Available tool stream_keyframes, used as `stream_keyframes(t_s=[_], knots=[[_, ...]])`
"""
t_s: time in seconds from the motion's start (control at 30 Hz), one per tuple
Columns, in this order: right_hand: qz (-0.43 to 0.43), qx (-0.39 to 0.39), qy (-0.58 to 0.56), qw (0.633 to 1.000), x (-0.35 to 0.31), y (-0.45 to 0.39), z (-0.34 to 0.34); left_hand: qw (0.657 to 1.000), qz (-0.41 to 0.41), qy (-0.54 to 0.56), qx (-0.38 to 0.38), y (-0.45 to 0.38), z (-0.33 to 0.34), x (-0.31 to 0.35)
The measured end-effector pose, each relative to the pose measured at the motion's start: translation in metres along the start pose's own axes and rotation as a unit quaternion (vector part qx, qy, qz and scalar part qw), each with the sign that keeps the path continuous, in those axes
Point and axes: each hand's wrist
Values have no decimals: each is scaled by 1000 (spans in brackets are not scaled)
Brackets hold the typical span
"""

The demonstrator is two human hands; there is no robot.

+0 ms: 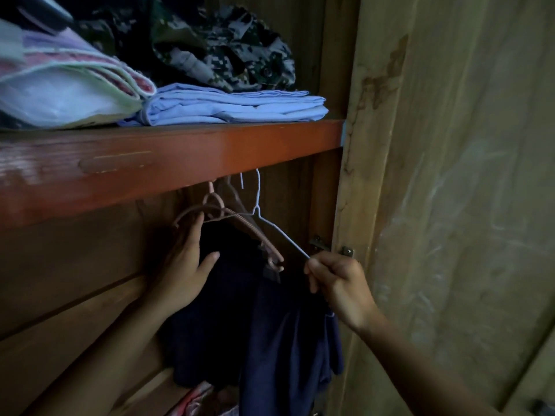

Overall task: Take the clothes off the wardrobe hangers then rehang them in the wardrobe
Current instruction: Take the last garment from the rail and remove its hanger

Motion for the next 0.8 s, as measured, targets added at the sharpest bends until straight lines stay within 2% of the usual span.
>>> stream_keyframes(t_s=[0.17, 0.27, 0.4, 0.5, 0.67, 0.8], knots=[[20, 8, -24, 999, 4, 30, -46, 995, 94, -17, -9, -10, 25, 27], [21, 51, 55, 997, 9, 54, -83, 991, 125, -15, -40, -12, 47, 48], [27, 65, 97, 993, 10, 91, -128, 985, 144, 68, -62, -16, 77, 82], [31, 89, 180, 979, 8, 120, -164, 976, 131, 156, -75, -15, 96, 113], [61, 123, 273, 952, -4, 165, -220, 949, 153, 244, -130, -3, 121, 171], [75, 152, 289, 942, -19, 200, -253, 923, 148, 331, -130, 10, 141, 223]])
Point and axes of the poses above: each hand's wrist, its own y-axis away from the middle knuckle, its own z-axis out of the palm, x = y × z, and after that the axes turned 7 degrees about z, right-handed
